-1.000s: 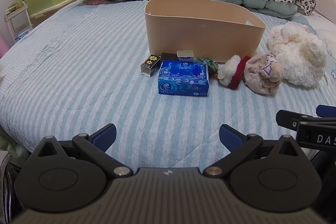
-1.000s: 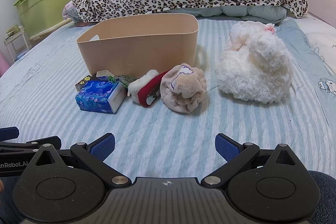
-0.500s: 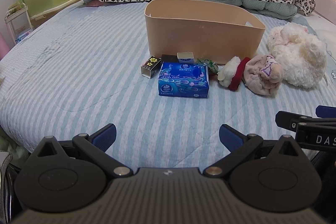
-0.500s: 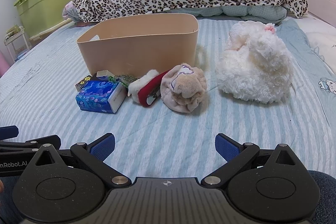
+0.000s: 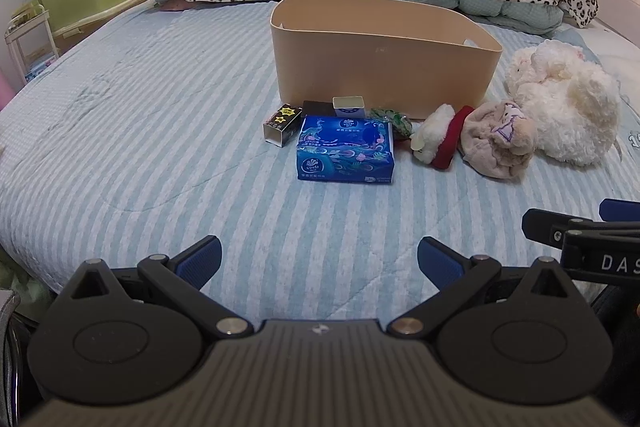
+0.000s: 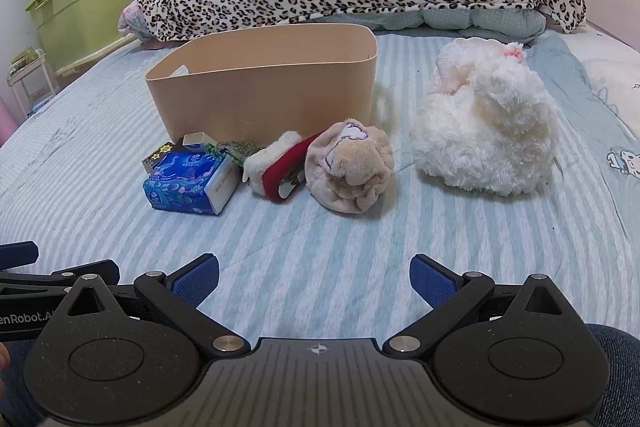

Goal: Organize objects

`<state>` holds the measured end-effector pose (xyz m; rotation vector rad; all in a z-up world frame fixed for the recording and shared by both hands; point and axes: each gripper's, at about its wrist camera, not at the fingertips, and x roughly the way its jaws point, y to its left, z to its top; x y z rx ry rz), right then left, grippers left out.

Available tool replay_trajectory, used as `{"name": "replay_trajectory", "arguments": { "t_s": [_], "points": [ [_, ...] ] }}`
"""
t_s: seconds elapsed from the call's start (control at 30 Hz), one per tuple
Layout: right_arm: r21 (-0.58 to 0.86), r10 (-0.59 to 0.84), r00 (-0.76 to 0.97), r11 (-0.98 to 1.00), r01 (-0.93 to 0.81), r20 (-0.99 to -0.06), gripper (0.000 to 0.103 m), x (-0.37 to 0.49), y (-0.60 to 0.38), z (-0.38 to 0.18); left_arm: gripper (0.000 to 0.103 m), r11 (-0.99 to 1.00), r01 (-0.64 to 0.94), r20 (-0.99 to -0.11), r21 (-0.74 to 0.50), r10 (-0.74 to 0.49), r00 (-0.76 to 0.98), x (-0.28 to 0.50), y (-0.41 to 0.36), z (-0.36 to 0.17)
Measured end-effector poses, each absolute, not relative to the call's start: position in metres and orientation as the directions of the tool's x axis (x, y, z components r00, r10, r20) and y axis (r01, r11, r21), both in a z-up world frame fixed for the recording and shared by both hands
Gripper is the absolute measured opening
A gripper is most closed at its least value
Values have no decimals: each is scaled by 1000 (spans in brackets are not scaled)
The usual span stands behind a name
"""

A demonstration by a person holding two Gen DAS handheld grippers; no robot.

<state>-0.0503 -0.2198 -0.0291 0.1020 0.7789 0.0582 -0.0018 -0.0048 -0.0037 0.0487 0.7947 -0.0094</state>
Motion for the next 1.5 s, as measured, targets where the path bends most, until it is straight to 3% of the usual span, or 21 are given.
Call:
{"name": "replay_trajectory", "arguments": {
  "t_s": [0.8, 1.5],
  "points": [
    [112, 100, 698, 993, -29, -709, 103, -46, -219, -29, 103, 998, 38, -713, 47, 7, 701, 4, -8, -5],
    [81, 103, 727, 995, -66, -679, 103, 13, -232, -19, 103, 999, 25, -724, 39, 11, 690, 77, -6, -28]
  ]
}}
